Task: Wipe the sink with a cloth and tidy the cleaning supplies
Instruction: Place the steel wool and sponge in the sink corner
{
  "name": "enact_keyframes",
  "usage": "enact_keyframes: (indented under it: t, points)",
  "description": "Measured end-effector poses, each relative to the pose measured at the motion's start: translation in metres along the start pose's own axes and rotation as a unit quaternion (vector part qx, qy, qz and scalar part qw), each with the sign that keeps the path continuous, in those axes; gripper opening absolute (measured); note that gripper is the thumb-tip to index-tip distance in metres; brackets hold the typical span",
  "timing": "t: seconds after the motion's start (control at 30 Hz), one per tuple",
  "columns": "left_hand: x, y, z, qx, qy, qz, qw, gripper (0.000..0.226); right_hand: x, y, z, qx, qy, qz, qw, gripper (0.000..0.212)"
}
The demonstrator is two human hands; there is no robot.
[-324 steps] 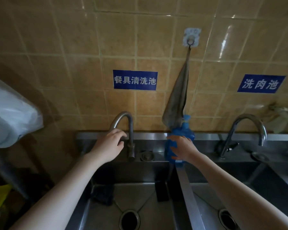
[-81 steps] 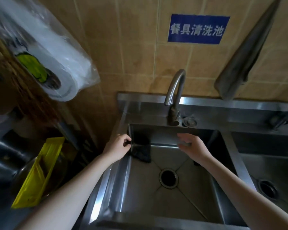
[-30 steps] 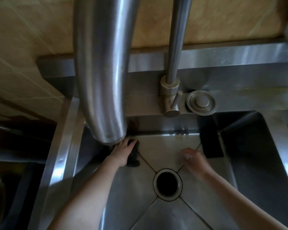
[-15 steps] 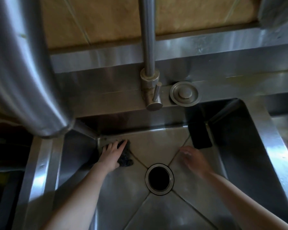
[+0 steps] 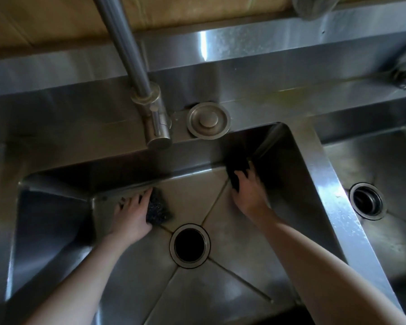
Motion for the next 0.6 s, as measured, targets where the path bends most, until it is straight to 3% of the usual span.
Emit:
enact_keyframes:
  t: [0.6]
  points:
    - [0.005, -0.008, 0.01, -0.005, -0.015, 0.025, 1.0, 0.101, -0.006, 0.011, -0.007, 0.012, 0.059, -0.006, 0.998, 0.059]
Point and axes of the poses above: each hand's wrist, its own z-axis away from the middle knuckle, its own y-axis out of the palm, x = y × z, the point moved 6 cm from there along -z, towards the middle knuckle, and after that the axes turned 13 degrees about -y, right-handed, at the moved point
